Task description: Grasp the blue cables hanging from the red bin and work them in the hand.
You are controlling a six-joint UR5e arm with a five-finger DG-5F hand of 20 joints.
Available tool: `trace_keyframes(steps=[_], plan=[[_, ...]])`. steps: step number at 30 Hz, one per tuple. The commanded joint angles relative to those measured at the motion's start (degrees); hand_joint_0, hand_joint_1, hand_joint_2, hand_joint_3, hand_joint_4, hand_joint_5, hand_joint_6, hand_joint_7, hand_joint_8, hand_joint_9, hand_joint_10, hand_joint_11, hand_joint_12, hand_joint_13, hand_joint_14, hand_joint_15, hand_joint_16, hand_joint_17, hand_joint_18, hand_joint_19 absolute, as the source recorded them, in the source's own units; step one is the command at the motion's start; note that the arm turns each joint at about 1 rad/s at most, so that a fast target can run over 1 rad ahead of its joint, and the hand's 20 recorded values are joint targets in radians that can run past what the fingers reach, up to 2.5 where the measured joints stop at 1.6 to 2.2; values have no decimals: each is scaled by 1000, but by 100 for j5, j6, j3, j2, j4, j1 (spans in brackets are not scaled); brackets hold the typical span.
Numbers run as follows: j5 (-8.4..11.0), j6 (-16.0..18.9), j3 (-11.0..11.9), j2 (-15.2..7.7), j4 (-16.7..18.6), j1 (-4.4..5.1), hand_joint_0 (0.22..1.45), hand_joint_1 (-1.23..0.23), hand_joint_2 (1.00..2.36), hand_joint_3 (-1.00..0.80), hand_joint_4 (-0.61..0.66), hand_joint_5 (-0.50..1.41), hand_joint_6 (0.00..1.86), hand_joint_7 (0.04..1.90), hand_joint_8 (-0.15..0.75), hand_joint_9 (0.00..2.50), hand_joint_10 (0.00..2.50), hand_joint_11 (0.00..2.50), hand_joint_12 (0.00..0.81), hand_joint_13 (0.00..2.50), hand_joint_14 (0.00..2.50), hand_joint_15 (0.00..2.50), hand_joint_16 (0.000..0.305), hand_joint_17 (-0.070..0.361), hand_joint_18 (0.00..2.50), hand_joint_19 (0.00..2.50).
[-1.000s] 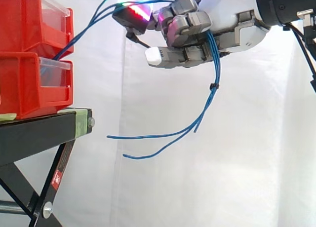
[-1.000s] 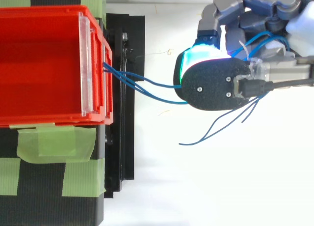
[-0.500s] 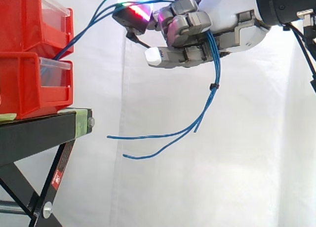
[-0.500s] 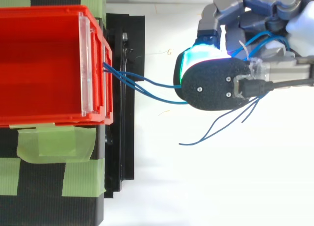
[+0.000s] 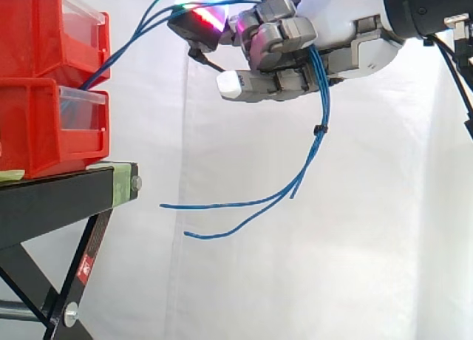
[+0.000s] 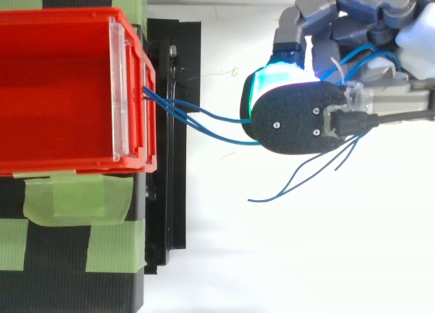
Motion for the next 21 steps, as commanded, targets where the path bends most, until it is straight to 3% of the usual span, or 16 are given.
trace_keyframes(steps=[1,21], plan=[[-5,0,-1,0,0,0,991,-633,1306,259,298,8,1469,1024,467,633,2500,2500,533,950,2500,1683,49,111,1081,244],[-5,0,-1,0,0,0,983,-630,1324,244,299,13,1467,1019,465,641,2500,2500,541,960,2500,1680,49,111,1092,241]])
